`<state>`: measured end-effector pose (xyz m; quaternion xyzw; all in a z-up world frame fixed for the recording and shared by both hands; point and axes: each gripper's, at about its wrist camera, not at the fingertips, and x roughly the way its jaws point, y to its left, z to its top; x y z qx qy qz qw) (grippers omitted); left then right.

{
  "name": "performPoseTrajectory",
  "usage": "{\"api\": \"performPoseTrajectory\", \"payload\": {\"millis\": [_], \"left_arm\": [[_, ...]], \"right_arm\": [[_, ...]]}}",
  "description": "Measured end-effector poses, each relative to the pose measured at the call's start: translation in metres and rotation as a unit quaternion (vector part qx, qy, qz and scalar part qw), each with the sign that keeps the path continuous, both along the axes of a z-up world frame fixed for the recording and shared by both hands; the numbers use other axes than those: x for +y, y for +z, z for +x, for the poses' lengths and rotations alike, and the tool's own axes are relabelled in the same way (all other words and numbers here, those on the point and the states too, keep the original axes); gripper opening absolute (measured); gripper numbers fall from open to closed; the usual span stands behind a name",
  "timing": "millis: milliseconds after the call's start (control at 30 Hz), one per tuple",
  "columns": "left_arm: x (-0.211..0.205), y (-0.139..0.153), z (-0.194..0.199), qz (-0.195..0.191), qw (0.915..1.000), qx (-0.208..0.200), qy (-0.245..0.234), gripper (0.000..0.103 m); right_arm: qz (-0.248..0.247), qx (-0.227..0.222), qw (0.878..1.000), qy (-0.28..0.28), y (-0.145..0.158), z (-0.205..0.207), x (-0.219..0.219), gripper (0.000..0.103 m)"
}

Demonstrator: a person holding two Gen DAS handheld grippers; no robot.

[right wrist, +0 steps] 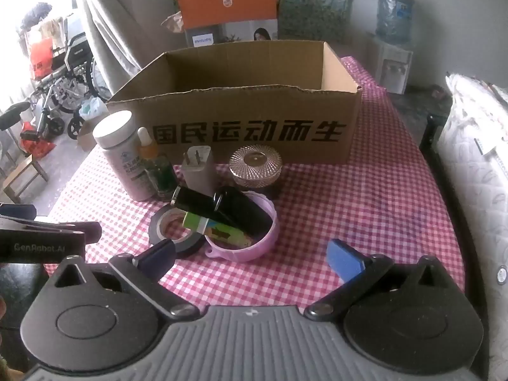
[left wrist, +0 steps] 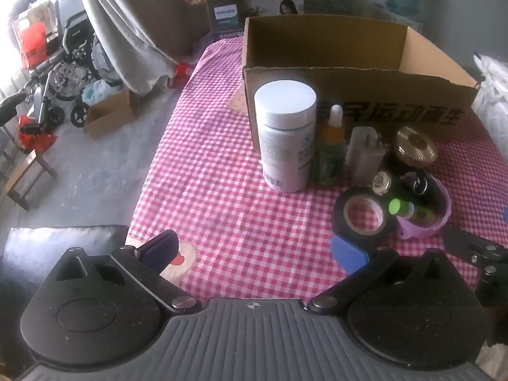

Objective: Organize rigid objects

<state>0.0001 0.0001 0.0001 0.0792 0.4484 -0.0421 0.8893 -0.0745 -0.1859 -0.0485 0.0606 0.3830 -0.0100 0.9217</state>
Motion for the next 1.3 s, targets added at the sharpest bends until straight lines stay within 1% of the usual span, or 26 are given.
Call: {"api": "performPoseTrajectory", "payload": {"millis": [267,300,567,1300], "left_arm": [[0.0011,-0.0005,0.0027,0.004,1.0,-0.001,0.002,0.103],[0.0009,0.0034,-0.0029,0.004,1.0,-0.003,0.002,0.103],[0.003,0.0057,-0.0043,0.002,1.0,-0.003,0.001,0.103],[0.0012,0.0045,-0.0036,0.003,1.0,-0.002,0.003,0.103]], "right_arm": [[-0.001,-0.002,1.0,0.001,0.0017,-0.0021,0.0004,0.103],[0.001,-0.002,1.0,0.002,0.0017,-0.0017,-0.0004,0.103],[0.004,0.002,1.0,0.006,0.0026,-0.0016,0.0005,0.103],[0.003,0.003,1.0,0.007,0.0026,-0.0014,0.0021,0.103]]}}
